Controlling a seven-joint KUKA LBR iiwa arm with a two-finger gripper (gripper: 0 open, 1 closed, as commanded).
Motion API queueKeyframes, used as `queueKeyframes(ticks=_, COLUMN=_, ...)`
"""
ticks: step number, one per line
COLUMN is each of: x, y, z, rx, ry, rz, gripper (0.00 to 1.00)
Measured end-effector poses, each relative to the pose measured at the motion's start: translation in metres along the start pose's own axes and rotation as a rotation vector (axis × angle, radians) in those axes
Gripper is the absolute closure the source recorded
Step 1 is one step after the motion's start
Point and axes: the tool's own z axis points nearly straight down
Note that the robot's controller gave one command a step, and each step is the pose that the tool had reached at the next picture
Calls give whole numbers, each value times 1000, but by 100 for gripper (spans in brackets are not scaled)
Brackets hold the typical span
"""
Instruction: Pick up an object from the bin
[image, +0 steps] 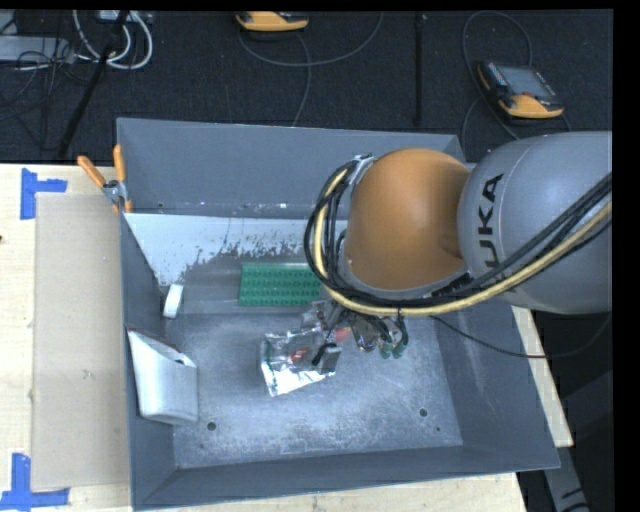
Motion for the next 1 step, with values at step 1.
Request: queueKeyframes(ticks=1, x=-3, y=9, z=-65, rx=0, ry=3, rz=-235, gripper=100)
